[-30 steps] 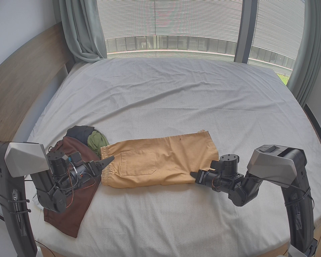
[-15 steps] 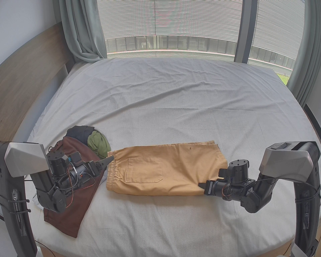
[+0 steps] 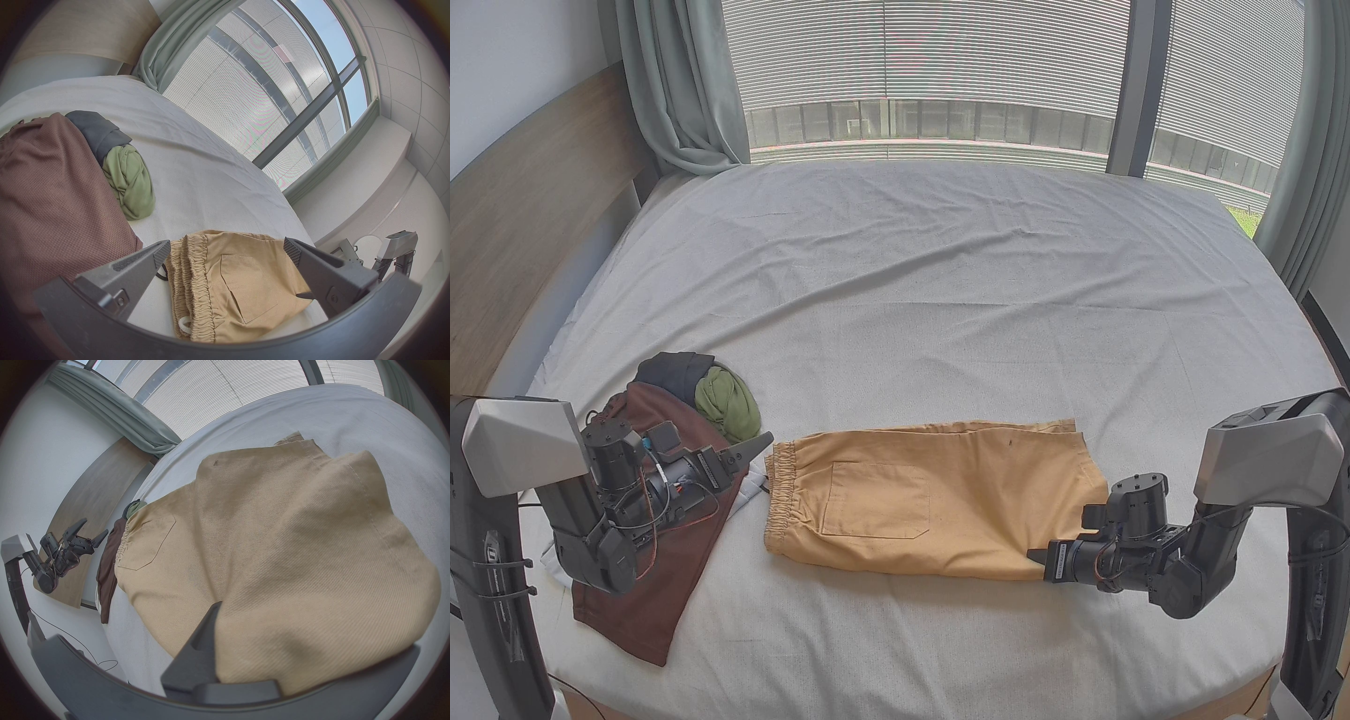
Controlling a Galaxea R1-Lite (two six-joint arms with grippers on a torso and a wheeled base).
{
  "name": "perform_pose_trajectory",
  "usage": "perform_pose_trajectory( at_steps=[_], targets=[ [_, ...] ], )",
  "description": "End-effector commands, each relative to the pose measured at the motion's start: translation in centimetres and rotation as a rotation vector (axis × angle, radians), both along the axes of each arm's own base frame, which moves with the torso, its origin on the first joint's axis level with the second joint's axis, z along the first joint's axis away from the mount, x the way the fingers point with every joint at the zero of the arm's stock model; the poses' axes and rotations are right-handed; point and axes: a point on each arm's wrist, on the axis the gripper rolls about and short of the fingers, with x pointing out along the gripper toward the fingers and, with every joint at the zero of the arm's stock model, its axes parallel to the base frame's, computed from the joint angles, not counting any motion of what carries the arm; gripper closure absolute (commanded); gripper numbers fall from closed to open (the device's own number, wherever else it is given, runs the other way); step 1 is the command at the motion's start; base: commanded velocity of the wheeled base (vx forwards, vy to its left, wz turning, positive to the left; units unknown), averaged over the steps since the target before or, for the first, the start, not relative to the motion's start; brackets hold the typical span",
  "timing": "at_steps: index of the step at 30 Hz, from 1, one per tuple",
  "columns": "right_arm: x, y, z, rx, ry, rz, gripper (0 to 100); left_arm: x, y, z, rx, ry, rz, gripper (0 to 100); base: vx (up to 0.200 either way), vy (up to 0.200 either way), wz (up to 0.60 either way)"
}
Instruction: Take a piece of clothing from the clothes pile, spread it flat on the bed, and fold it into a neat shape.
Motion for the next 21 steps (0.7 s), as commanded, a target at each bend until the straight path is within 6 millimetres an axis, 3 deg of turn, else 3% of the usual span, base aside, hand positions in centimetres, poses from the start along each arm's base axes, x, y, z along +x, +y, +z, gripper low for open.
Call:
perform_pose_trajectory(
  at_steps=[1, 11, 12, 16, 21],
  targets=[
    [-1.0, -0.3, -0.3, -0.013, 0.033, 0.003, 100, 0.0, 0.1, 0.0, 0.003, -0.005, -0.006, 0, 0.0, 0.0, 0.0],
    [-1.3, -0.3, -0.4, -0.02, -0.012, -0.025, 100, 0.0, 0.0, 0.0, 0.001, -0.005, -0.02, 0, 0.0, 0.0, 0.0],
    [-1.4, -0.3, -0.3, -0.019, -0.017, -0.024, 0, -0.1, 0.0, 0.0, 0.0, -0.005, -0.024, 0, 0.0, 0.0, 0.0],
    [-1.6, -0.3, -0.3, -0.015, -0.021, -0.024, 0, -0.2, 0.1, 0.0, -0.005, 0.002, -0.047, 0, 0.0, 0.0, 0.0],
    [-3.4, -0.7, 0.3, -0.03, 0.013, -0.009, 0, -0.9, 0.5, -0.7, -0.018, 0.04, -0.107, 0, 0.0, 0.0, 0.0]
  ],
)
